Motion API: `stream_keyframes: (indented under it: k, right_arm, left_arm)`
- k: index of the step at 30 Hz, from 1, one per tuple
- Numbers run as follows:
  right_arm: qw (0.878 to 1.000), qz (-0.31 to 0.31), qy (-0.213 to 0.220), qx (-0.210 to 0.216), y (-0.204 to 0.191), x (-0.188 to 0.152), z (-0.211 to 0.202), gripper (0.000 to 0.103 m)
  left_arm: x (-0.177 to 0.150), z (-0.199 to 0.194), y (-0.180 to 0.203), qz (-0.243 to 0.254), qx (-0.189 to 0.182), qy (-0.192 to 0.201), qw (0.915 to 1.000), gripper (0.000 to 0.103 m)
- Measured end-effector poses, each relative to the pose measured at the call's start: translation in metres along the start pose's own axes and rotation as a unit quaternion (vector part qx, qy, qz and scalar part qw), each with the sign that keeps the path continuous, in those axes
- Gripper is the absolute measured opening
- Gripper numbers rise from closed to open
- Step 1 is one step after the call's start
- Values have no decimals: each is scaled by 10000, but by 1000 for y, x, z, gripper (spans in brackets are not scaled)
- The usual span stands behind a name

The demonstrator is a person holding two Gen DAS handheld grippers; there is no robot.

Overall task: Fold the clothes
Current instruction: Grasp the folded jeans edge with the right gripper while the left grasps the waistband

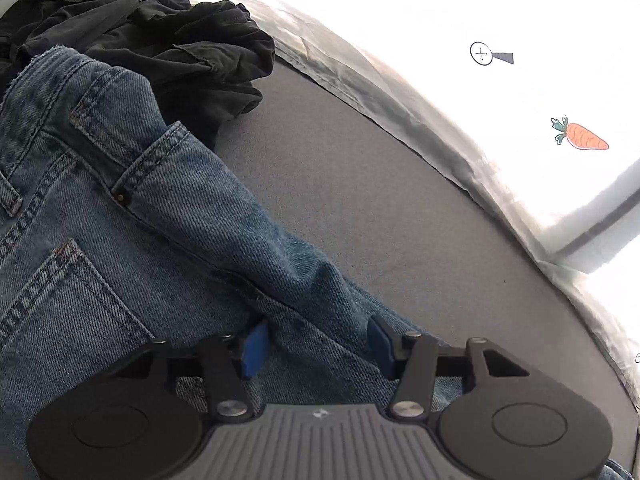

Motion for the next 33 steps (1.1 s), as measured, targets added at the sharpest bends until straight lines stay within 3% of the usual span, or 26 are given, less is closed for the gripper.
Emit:
stream_keyframes:
  k: [2,3,6,15,17,21,24,29,33]
  right_arm:
    - [10000,-65,-57,8,-4,-4,5,49]
    - [9999,-99,-78,0,-5,-6,5,49]
    - [9998,-176,-117,-46,-2,-11,4,49]
    - [9995,1,-159,-285,30,-16,-5,49]
    - [9993,93,-160,-337,37,-16,-7,49]
    - [9993,233,-86,-265,46,-14,-11,53]
    - [9984,554,-97,-87,50,-6,-3,59]
    - [9938,1068,-151,277,38,16,20,61]
    - [9800,1880,-563,329,33,21,54,64]
  left_arm:
    - [2,0,-5,-115,-123,108,9998,23]
    - [3,0,-7,-207,-225,141,9994,9]
    - [14,-1,-7,-289,-370,288,9985,1]
    - [80,14,15,468,71,990,9940,0]
    - [92,21,3,362,183,867,9954,0]
    - [105,7,2,415,-79,837,9956,0]
    - [87,-2,15,865,-202,678,9937,5]
    - [31,8,26,1308,-160,317,9908,33]
    - [11,10,30,1528,-6,448,9872,42]
Point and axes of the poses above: each gripper's, at about its wrist camera, not at the fingertips, and z roughly the way its jaws point, y to its right, x to its top, the point moved 10 cm from there along z, roughly the way its jaws point, and after that the axes turned 3 degrees about z, right-handed, at the moved point
